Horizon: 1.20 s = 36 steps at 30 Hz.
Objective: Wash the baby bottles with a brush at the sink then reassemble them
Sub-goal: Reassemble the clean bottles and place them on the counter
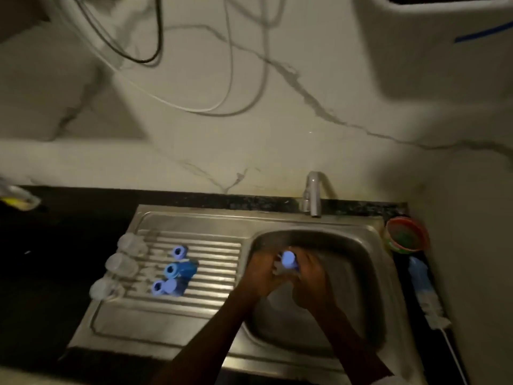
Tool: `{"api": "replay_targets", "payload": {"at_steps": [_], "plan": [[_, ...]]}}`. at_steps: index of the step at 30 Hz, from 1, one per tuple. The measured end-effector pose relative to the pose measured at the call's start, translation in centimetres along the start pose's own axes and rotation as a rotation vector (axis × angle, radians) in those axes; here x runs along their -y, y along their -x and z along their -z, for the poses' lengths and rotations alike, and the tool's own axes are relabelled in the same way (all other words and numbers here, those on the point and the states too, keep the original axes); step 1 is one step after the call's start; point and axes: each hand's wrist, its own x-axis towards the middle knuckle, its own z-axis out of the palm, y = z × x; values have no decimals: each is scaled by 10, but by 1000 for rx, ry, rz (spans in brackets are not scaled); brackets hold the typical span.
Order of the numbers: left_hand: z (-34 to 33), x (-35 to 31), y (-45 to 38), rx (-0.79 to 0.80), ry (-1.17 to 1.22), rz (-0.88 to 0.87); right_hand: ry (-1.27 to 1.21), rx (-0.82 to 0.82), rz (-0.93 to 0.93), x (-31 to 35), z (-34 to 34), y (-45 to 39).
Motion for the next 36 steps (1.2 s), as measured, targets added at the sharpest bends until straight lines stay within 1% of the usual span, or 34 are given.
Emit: {"api": "replay_targets", "payload": {"at_steps": [1,2,3,4,5,6,7,9,10,11,12,13,15,16,21,24,26,30,33,36], "plan": [[0,10,7,95,-12,30,-1,-5,7,-1,-6,4],[6,21,16,139,-54,25,26,-17,-6,2,-13,9],[9,26,21,141,-85,-10,127,-66,34,0,-18,15],[16,38,26,91,-97,-22,202,-128,50,5,-27,15],[21,50,28,50,-104,-6,186,-115,29,9,-30,18],[28,62,30,44,-145,22,141,-78,-40,16,-33,21],[38,78,34,77,-221,47,100,-29,-98,20,-42,24],[59,103,42,259,-471,117,35,4,-242,29,-53,29],[70,110,45,294,-513,124,15,-28,-294,39,-55,30],[79,118,48,284,-515,110,16,-69,-298,52,-57,30],[95,122,52,235,-483,102,13,-75,-267,70,-59,26],[107,127,55,194,-453,108,-5,-44,-252,86,-61,21],[132,141,63,138,-416,110,-20,88,-242,113,-76,17],[145,148,66,137,-422,114,-9,143,-223,121,-87,15],[212,189,77,71,-446,78,-20,247,-87,139,-166,-12],[239,219,85,124,-494,206,10,299,-131,155,-206,-44],[249,232,90,141,-531,249,11,300,-171,171,-222,-64],[260,254,97,174,-611,237,73,350,-186,191,-244,-85],[262,262,103,174,-681,276,143,384,-233,190,-254,-88],[259,268,107,193,-689,302,168,436,-266,190,-256,-88]]}}
